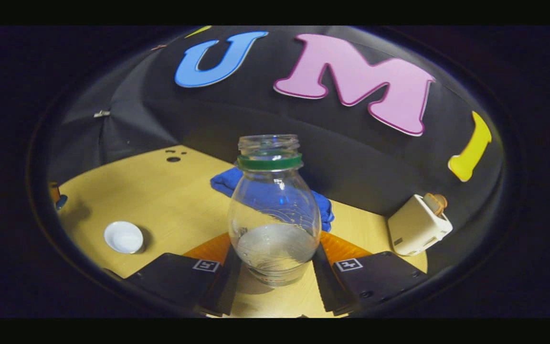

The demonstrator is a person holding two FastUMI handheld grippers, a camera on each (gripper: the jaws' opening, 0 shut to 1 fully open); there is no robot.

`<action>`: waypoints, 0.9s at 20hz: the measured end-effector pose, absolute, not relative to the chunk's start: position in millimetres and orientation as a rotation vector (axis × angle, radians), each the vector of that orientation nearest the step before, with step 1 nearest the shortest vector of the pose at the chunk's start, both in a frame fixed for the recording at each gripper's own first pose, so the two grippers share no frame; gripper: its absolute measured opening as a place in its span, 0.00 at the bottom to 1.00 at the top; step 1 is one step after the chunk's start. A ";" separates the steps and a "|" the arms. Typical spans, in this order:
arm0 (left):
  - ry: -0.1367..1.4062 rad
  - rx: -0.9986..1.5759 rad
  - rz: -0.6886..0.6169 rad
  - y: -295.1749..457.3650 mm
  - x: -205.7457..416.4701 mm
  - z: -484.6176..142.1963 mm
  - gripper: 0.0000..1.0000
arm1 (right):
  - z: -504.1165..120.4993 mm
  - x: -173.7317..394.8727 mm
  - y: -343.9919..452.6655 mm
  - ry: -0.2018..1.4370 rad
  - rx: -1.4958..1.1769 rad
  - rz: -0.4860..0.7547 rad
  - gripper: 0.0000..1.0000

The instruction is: Open the teacup lid with one hand, grasp the water bottle and pour water into the teacup with the other hand; after pouring, place the water bottle on the coaster and then close the teacup lid.

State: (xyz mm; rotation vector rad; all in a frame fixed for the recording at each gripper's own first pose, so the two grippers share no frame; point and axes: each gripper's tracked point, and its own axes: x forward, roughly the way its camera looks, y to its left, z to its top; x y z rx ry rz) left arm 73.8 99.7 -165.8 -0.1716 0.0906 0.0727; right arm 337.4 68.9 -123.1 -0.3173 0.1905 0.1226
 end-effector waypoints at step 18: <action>0.065 -0.111 0.012 59.0 103.1 -149.4 0.29 | -178.2 337.8 71.0 0.204 -0.067 0.140 1.00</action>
